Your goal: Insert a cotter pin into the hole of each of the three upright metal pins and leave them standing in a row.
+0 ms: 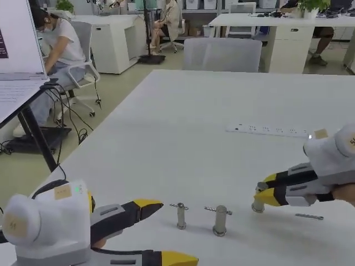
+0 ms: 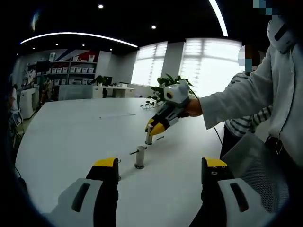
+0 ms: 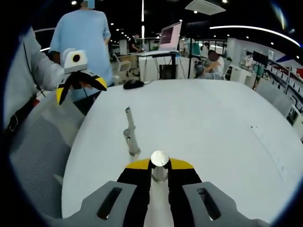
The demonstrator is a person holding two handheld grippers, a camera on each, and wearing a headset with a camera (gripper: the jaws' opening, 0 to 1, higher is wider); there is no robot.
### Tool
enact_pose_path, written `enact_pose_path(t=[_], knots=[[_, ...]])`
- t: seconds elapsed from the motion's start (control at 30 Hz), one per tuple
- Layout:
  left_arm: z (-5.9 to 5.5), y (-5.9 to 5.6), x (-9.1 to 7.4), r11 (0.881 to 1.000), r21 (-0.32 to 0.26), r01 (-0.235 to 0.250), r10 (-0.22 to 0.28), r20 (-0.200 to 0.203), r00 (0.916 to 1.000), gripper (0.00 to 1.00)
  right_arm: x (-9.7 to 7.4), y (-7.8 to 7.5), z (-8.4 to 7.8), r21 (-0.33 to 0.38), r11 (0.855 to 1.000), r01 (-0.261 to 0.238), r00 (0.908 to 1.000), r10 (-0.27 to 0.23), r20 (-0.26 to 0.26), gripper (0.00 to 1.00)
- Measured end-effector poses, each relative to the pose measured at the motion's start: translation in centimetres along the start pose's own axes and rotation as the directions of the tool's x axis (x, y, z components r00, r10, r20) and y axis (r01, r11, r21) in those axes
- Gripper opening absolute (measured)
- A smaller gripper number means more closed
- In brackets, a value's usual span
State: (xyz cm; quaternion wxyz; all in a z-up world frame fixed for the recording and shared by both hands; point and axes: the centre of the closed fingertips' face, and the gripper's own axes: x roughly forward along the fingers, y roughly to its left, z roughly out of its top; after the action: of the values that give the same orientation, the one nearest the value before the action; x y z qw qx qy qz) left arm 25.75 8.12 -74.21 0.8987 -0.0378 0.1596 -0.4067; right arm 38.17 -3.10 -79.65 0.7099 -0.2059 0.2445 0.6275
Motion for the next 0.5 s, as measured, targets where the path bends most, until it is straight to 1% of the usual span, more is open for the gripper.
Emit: enact_pose_path(t=[0.17,0.2,0.27,0.37,0.5], knots=[[0.1,-0.6,0.3,1.0,0.007,0.011,-0.011,-0.004,0.9999,0.71,-0.9,1.9,-0.7,-0.023,0.997,-0.07,0.9975,0.07,-0.01,0.13],[0.2,-0.7,0.4,1.0,0.008,0.013,-0.013,-0.004,0.9999,0.71,-1.0,2.4,-0.9,-0.027,0.995,-0.097,0.9953,0.096,-0.011,0.13],[0.2,-0.9,0.5,1.0,0.01,0.016,-0.016,-0.005,0.9999,0.71,-1.2,3.0,-1.1,-0.035,0.992,-0.118,0.993,0.117,-0.015,0.13],[0.2,-1.1,0.5,1.0,0.013,0.021,-0.021,-0.006,0.9998,0.71,-1.5,4.3,-1.7,-0.058,0.984,-0.168,0.9856,0.167,-0.023,0.13],[0.2,-1.3,0.5,1.0,0.017,0.024,-0.024,-0.007,0.9997,0.7,-1.6,5.4,-2.0,-0.09,0.972,-0.218,0.9759,0.216,-0.03,0.13]])
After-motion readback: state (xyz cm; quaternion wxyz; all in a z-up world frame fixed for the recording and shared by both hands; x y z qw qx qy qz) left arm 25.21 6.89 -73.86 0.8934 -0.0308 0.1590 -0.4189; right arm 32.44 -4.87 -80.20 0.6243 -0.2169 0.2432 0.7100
